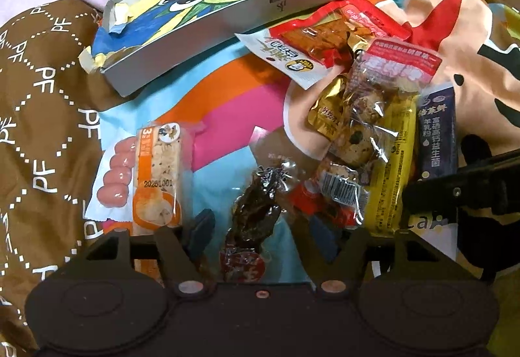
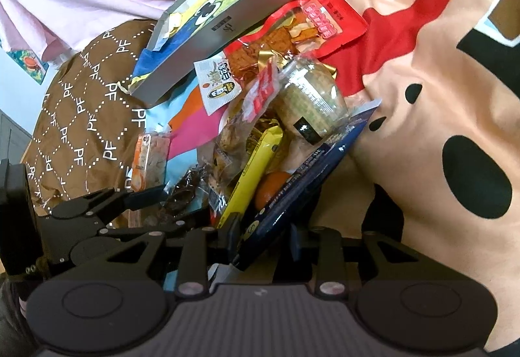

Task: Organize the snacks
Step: 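Close left gripper on the jerky packet while right gripper closes on the blue sachet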

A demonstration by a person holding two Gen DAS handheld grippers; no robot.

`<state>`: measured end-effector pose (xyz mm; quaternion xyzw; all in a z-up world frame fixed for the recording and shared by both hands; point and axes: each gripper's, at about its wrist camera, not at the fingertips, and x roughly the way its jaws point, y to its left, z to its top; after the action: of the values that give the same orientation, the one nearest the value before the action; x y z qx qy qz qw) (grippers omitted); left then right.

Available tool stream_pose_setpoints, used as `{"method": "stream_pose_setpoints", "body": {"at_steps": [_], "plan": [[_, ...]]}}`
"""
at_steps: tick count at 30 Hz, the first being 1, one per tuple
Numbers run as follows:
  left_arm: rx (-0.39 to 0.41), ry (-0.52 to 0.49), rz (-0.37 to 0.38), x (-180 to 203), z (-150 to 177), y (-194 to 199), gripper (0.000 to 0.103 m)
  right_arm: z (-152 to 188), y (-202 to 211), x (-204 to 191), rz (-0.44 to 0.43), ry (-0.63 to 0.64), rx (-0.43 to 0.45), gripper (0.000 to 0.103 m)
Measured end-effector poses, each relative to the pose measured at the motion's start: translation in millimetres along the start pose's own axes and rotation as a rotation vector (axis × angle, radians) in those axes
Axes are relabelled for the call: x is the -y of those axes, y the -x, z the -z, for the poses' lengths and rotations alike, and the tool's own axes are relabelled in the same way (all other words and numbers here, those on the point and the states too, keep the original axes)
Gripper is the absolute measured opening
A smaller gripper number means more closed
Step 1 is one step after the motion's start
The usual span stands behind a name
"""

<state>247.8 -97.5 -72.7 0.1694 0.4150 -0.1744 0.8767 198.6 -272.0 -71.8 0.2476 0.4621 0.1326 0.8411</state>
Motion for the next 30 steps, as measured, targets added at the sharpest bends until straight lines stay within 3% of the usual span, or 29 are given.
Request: {"method": "stream_pose_setpoints", "body": {"at_steps": [2, 9, 18, 21, 30], "plan": [[-0.007, 0.011, -0.009, -2, -1, 1, 0.056, 0, 1, 1, -0.003, -0.01, 0.001, 0.034], [-0.027, 0.077, 0.058, -13, 2, 9, 0.054, 2, 7, 2, -0.02, -0.027, 0.001, 0.028], [-0.073, 0.031, 0.065, -10, 5, -4, 0.062, 0, -2, 5, -0.019, -0.056, -0.026, 0.035], [-0.078, 0.038, 0.043, -10, 4, -3, 0.051, 0, -2, 6, -0.024, -0.067, -0.029, 0.032], [-0.084, 0.152, 0.031, -6, 7, 16, 0.045, 7, 10, 6, -0.009, -0.043, -0.004, 0.021]]}}
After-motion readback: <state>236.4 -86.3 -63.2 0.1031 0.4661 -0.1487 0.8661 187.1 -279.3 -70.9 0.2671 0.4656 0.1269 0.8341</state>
